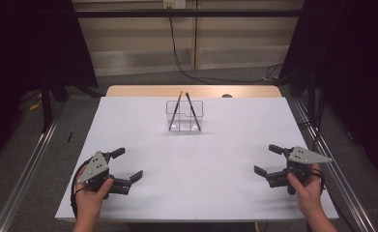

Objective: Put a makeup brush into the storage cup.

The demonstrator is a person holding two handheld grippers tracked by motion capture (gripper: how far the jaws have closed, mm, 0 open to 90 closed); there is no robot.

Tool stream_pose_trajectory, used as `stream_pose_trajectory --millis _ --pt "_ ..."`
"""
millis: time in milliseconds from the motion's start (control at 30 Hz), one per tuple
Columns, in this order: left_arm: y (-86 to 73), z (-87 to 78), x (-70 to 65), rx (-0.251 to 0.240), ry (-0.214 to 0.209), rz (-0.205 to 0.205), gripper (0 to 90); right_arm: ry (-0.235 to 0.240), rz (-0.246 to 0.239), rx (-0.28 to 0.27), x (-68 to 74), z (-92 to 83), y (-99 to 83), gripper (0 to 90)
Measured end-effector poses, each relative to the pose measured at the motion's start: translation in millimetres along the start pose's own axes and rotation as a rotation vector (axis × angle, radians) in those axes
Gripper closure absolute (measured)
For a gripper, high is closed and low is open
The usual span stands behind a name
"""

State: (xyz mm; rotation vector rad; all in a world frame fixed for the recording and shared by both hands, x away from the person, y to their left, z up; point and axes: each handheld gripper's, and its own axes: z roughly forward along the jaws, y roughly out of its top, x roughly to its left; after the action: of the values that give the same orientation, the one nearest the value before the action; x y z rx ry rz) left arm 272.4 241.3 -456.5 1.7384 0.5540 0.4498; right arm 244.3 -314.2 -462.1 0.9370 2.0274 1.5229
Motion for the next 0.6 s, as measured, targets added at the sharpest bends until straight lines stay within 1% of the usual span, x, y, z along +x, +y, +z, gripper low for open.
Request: stream_pose_trajectory --millis 33,200,267,400,433,467,600 --pt "0.0 -0.1 0.5 0.002 0.001 0.006 0.0 0.0 0.0 -0.003 -0.1 -0.6 -0.1 0.2" --pt "-0.2 0.3 0.6 0.006 -0.003 0.006 0.0 0.003 -0.006 -0.001 1.9 -2.2 -0.7 0.2" --pt "-0.2 0.5 0.5 0.006 -0.003 0.007 0.0 0.004 -0.018 0.006 2.8 -2.6 -1.1 0.2" --pt "-0.7 0.7 0.4 0.005 -0.002 0.001 0.0 0.009 -0.026 0.006 3.5 -3.3 -1.8 0.2" --pt "-0.9 0.9 0.1 0.002 -0.002 -0.004 0.0 0.013 -0.023 0.007 3.8 -3.5 -2.1 0.2" --pt "-0.7 0.7 0.5 0.006 -0.002 0.003 0.0 0.014 -0.023 0.009 4.0 -3.5 -2.5 0.2" --pt "-0.3 0.8 0.6 0.007 -0.001 0.006 0.0 0.009 -0.011 0.006 2.8 -5.4 -4.1 0.2"
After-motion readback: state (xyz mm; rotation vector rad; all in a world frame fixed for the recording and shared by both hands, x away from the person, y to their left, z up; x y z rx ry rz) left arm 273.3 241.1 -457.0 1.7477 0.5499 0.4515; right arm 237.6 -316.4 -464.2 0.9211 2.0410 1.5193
